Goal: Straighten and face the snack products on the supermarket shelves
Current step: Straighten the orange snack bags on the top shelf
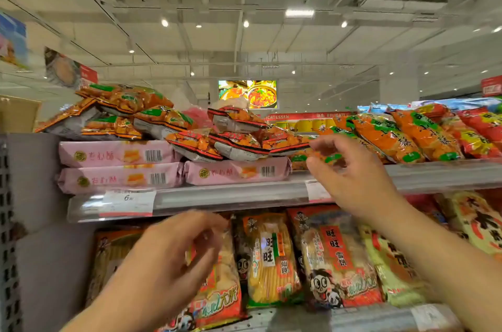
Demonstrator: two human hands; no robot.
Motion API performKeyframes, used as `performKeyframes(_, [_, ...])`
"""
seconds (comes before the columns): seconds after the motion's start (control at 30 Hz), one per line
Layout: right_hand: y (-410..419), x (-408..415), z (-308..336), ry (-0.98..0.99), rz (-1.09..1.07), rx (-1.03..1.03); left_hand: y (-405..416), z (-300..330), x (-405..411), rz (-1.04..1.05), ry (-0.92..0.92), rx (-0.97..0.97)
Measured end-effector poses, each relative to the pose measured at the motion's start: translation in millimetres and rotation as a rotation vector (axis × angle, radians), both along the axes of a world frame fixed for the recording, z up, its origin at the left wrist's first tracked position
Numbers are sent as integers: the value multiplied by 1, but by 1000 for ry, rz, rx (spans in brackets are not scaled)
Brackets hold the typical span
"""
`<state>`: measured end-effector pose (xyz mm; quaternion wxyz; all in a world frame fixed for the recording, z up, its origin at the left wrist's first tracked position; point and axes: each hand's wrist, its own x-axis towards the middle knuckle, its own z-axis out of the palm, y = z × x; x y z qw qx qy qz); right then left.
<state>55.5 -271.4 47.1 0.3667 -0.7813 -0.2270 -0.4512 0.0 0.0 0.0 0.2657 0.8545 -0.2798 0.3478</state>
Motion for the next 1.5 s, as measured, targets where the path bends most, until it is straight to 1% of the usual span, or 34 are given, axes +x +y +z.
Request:
performKeyframes(0.03, [1, 9, 11, -46, -39, -22, -6, 27, 3, -66, -181, 47])
performKeyframes(0.07, [3, 15, 20, -32, -84, -45, -13, 49, 7, -82, -347, 82])
performKeyframes(0.13, [6, 34, 42, 30, -133, -99, -36, 108, 19, -77, -466, 36])
performKeyframes(0.17, [6, 45, 49, 74, -152, -125, -45, 128, 29, -45, -466, 41])
performKeyframes(0.23, [7, 63, 59, 165, -201, -184, -60, 158, 54, 125, -396, 101])
performKeyframes(0.27, [8, 72, 62, 210, -215, -217, -62, 170, 72, 240, -321, 143])
performKeyframes(0.33, [11, 85, 65, 281, -224, -276, -70, 180, 91, 409, -94, 250])
performKeyframes(0.37, [13, 89, 65, 306, -220, -284, -73, 181, 101, 451, 26, 300])
performKeyframes(0.4, [14, 92, 64, 322, -215, -282, -76, 179, 112, 473, 120, 349])
performKeyframes(0.43, [15, 94, 63, 331, -209, -272, -76, 175, 120, 483, 175, 388])
performKeyframes(0.47, [16, 95, 63, 332, -202, -260, -75, 172, 128, 479, 178, 405])
performKeyframes(0.53, [15, 98, 63, 341, -171, -234, -70, 171, 137, 464, 180, 370])
performKeyframes(0.63, [17, 100, 67, 417, -124, -172, -63, 174, 141, 486, 270, 306])
performKeyframes(0.73, [20, 101, 69, 510, -53, -91, -63, 175, 142, 427, 288, 214])
performKeyframes(0.8, [21, 103, 68, 494, -14, -38, -64, 175, 141, 388, 271, 162])
performKeyframes(0.87, [21, 103, 65, 421, -10, -4, -63, 174, 141, 352, 225, 139])
performKeyframes(1.03, [-6, 86, 46, 176, 23, 37, -68, 169, 130, 273, -99, 141])
performKeyframes(1.1, [-27, 70, 35, 83, -1, 24, -82, 163, 121, 185, -215, 92])
performKeyframes(1.13, [-39, 61, 28, 49, -18, 30, -91, 159, 118, 129, -243, 66])
performKeyframes(1.23, [-78, 31, 6, -1, -78, 108, -126, 139, 106, -34, -228, 26])
performKeyframes(1.3, [-107, 12, -9, 8, -80, 185, -155, 124, 102, -148, -215, 15])
performKeyframes(1.4, [-150, -21, -29, 19, -122, 242, -204, 102, 101, -228, -216, 42])
performKeyframes(1.5, [-190, -54, -36, -21, -190, 266, -261, 84, 96, -280, -196, 32])
